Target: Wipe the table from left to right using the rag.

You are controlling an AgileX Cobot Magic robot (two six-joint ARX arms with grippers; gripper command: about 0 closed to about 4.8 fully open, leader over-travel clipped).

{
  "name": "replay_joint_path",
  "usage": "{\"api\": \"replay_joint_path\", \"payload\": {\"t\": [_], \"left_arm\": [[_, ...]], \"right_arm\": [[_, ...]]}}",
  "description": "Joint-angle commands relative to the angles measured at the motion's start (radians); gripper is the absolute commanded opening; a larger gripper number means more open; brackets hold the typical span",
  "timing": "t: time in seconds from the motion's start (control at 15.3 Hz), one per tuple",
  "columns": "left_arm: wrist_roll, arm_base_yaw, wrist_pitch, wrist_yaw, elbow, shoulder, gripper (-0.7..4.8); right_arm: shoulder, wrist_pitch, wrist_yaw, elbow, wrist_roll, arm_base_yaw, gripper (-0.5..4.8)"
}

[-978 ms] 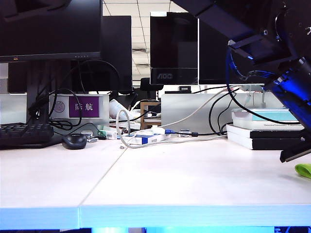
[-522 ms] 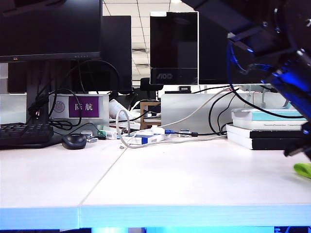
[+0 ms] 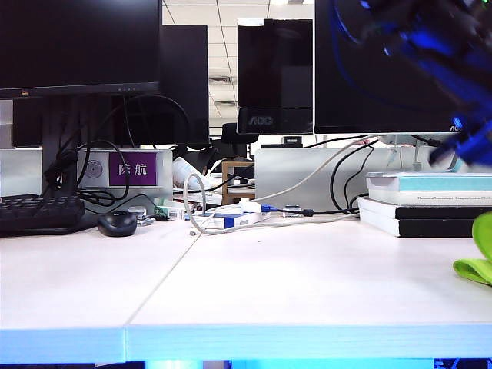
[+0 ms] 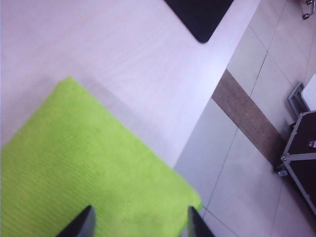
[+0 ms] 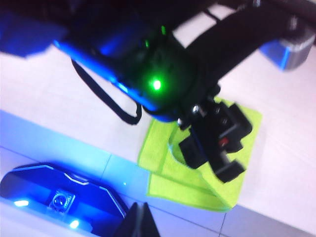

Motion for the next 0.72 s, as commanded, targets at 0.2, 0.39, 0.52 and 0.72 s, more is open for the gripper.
{"api": "replay_joint_path", "payload": {"t": [0.2,0.39,0.52,0.72], "left_arm": [[-0.003,0.021,-0.061,0.035,0.143,-0.013,2.45],[-0.003,0.022,-0.093,0.034,0.204,-0.013,2.45],[-0.002,0.022,-0.113,0.045,0.262,-0.013,2.45],[-0.003,0.042,-0.111,0.047,0.276,-0.024,2.45]], "right_arm": [[-0.037,0.058,0.116,0.057,0.000,-0.001,-0.01],[-0.056,0.080,0.247,0.132,-0.010,-0.001,-0.01],[-0.092,0.159,0.315,0.161,-0.058,-0.002,-0.01],[-0.111,0.169,0.317,0.163,-0.068,-0.003,-0.01]]}}
